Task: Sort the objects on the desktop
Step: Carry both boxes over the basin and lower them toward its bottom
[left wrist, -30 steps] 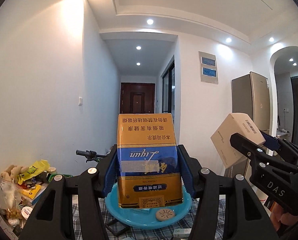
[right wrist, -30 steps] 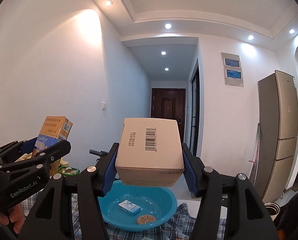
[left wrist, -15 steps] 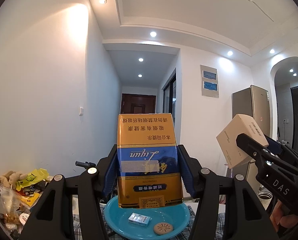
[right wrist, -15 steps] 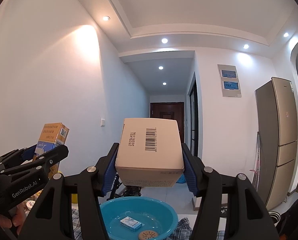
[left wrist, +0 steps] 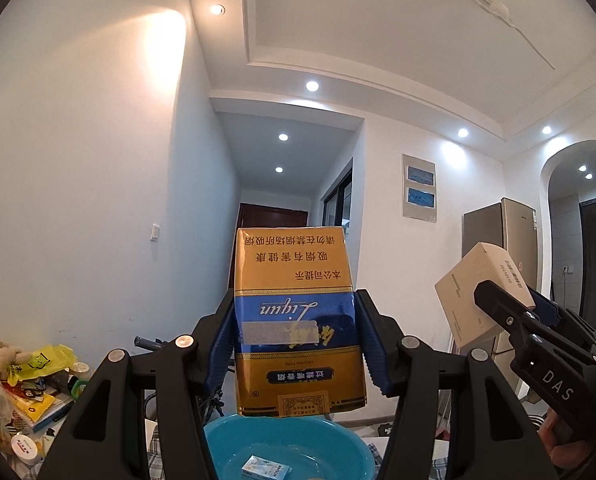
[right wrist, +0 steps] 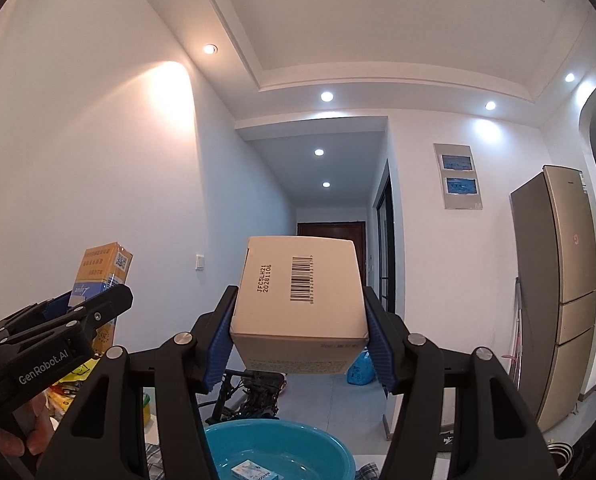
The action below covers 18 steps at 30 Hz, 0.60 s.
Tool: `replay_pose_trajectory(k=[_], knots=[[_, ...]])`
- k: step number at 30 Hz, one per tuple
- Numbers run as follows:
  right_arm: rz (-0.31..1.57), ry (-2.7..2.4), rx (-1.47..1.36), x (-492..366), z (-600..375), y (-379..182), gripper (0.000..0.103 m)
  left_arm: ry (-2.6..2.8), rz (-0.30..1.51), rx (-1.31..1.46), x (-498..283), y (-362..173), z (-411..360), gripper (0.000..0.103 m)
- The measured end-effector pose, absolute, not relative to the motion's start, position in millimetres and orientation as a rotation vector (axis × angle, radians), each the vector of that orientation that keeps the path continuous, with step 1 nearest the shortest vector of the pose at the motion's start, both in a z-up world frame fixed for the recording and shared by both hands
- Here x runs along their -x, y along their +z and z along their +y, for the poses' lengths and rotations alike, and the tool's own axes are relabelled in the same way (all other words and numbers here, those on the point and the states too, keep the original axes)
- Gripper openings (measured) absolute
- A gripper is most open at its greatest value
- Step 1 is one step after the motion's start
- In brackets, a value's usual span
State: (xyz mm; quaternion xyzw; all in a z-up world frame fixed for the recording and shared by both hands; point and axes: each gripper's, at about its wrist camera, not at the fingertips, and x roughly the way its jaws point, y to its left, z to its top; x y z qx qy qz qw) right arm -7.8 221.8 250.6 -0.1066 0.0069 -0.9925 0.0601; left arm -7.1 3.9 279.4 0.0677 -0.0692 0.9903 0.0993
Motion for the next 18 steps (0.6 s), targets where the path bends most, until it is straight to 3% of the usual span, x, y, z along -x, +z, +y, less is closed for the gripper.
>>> replay_pose_trajectory(k=[18], knots=[[-0.077, -2.947, 0.274, 70, 226, 220, 0.057, 2.94, -0.163, -0.151, 72, 247, 8, 0.058]])
